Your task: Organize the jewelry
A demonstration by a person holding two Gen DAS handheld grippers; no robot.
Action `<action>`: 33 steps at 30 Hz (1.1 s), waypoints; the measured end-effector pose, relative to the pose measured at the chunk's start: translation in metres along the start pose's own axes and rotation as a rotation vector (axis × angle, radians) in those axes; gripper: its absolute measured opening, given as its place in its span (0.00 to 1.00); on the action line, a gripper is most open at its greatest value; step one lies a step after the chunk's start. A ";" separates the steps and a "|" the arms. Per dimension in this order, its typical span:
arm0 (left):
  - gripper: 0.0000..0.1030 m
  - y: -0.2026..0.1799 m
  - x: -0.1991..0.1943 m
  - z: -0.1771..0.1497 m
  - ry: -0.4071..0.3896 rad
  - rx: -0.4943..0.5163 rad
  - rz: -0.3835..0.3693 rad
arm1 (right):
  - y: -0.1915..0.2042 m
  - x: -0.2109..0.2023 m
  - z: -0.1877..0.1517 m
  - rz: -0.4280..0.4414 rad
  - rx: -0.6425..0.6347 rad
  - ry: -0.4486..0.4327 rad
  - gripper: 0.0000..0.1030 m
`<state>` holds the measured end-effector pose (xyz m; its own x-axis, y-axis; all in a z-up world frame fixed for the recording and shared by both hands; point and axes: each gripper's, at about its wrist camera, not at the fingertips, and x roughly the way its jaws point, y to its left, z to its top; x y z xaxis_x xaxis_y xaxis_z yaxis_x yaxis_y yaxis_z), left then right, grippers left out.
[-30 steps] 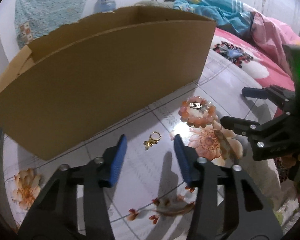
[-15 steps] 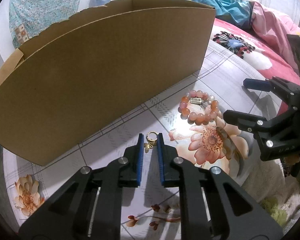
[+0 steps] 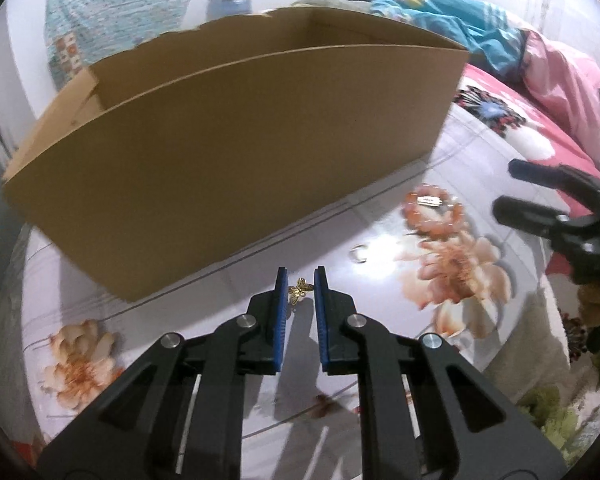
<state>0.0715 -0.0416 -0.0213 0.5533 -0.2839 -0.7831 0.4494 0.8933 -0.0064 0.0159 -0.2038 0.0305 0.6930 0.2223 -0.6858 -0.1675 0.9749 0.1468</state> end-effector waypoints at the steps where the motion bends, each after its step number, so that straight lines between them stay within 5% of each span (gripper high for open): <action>1: 0.12 0.005 -0.002 -0.002 -0.004 -0.013 0.008 | 0.008 0.001 0.002 0.022 -0.019 -0.004 0.81; 7: 0.12 0.024 -0.006 -0.009 -0.029 -0.077 0.029 | 0.065 0.028 0.009 0.141 -0.170 0.058 0.57; 14: 0.12 0.028 -0.008 -0.012 -0.060 -0.074 0.024 | 0.088 0.069 0.014 0.134 -0.234 0.160 0.24; 33: 0.11 0.038 -0.010 -0.017 -0.074 -0.086 -0.012 | 0.082 0.074 0.018 0.145 -0.220 0.170 0.02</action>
<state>0.0717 0.0010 -0.0244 0.5998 -0.3170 -0.7347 0.3961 0.9154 -0.0716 0.0664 -0.1069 0.0049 0.5266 0.3355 -0.7811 -0.4165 0.9028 0.1070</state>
